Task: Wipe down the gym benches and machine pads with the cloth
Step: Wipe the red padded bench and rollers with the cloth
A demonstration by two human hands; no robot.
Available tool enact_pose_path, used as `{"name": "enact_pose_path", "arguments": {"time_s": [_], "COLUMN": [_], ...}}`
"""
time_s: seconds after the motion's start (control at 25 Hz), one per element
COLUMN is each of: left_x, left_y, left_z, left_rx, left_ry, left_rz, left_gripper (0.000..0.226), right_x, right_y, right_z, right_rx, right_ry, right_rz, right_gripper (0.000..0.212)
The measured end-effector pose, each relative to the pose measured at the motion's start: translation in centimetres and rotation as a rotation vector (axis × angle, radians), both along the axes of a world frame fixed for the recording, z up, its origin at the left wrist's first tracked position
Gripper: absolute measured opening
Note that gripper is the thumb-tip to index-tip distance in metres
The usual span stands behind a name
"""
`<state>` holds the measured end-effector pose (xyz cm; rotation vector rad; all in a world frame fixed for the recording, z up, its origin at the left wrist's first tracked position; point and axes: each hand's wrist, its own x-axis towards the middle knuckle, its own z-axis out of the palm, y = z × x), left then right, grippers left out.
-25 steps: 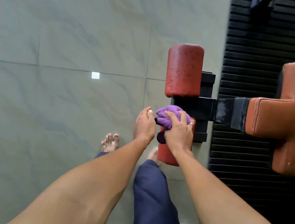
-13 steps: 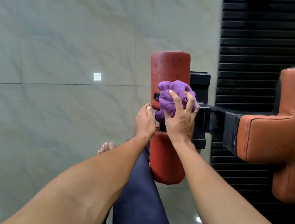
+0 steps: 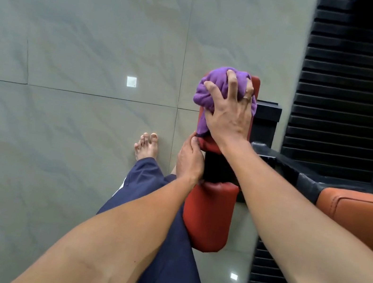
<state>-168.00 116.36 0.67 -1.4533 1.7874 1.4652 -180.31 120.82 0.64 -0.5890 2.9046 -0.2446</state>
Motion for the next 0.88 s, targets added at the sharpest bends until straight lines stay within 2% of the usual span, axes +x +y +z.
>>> {"name": "enact_pose_path", "arguments": {"time_s": [0.2,0.36,0.56,0.76,0.88], "left_x": [-0.6,-0.9,-0.7,-0.6,-0.5], "left_y": [-0.2,0.1,0.1,-0.9,-0.7], "left_z": [0.6,0.4,-0.3,0.1,0.8], "left_rx": [0.039,0.058,0.082,0.147,0.148], "left_ry": [-0.016,-0.046,-0.033,-0.067,-0.043], "left_rz": [0.04,0.086,0.155,0.14,0.12], "left_gripper": [0.04,0.043,0.043,0.038,0.038], "right_x": [7.3,3.8,-1.4,4.4,3.9], "right_y": [5.5,4.2,-4.1,2.6,3.1], "right_z": [2.2,1.1,0.4,3.0,3.4], "right_rx": [0.044,0.151,0.305,0.201,0.29], "right_ry": [0.083,0.059,-0.182,-0.095,-0.126], "right_rz": [0.265,0.412,0.29,0.428,0.437], "right_gripper": [0.05,0.055,0.04,0.042,0.049]}}
